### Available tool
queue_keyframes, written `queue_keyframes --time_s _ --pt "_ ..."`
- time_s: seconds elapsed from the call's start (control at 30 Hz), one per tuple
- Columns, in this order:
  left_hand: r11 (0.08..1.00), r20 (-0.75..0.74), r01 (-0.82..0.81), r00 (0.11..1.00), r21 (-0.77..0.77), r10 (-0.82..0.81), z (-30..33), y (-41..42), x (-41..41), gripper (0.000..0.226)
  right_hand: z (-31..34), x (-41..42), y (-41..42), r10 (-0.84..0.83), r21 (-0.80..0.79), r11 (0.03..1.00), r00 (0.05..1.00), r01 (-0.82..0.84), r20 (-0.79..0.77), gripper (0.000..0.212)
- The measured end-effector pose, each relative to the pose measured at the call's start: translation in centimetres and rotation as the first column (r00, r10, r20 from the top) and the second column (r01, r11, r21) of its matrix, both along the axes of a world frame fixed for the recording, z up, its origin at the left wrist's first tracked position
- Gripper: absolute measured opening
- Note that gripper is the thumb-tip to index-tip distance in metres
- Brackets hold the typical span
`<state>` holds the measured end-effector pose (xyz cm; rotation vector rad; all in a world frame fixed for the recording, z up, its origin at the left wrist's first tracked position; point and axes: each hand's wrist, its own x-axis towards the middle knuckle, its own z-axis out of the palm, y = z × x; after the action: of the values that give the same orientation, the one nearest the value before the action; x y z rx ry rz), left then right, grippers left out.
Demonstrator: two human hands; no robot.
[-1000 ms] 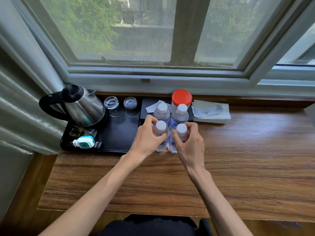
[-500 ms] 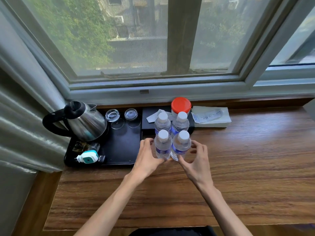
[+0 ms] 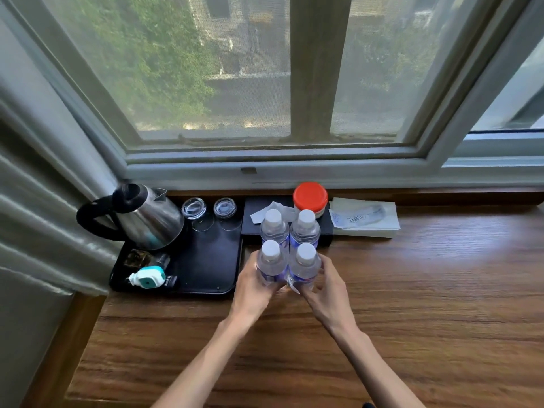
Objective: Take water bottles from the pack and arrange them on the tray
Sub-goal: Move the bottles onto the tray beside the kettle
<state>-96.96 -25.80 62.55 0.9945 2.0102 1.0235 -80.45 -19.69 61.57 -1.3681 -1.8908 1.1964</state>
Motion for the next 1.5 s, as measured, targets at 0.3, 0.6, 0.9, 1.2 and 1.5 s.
queue_keyframes --time_s 0.3,0.6,0.9,1.2,1.5 --pt "0.997 0.043 -0.068 0.997 0.028 0.067 -0.7 -1.2 -0.7 0.060 -0.1 -0.6 -0.9 -0.057 -0.027 0.998 0.998 0.056 -0.017 0.066" --pt "0.972 0.043 -0.193 0.981 0.136 0.189 2.2 -6.7 -7.0 0.057 2.4 -7.8 -6.4 -0.067 0.010 0.998 0.996 0.068 -0.063 0.061" --pt "0.973 -0.046 -0.206 0.976 0.100 0.211 2.6 -5.3 -18.6 0.058 2.0 -20.5 -5.3 -0.110 -0.075 0.992 0.986 0.101 -0.127 0.060" --pt "0.970 -0.103 -0.241 0.964 0.040 0.244 0.5 -2.2 -21.3 0.055 0.2 -25.1 -4.1 -0.232 -0.083 0.971 0.966 0.223 -0.112 0.061" --pt "0.960 -0.086 -0.274 0.957 0.054 0.278 0.4 -0.2 -21.0 0.061 0.2 -26.8 -2.5 -0.258 -0.009 0.966 0.965 0.258 -0.047 0.062"
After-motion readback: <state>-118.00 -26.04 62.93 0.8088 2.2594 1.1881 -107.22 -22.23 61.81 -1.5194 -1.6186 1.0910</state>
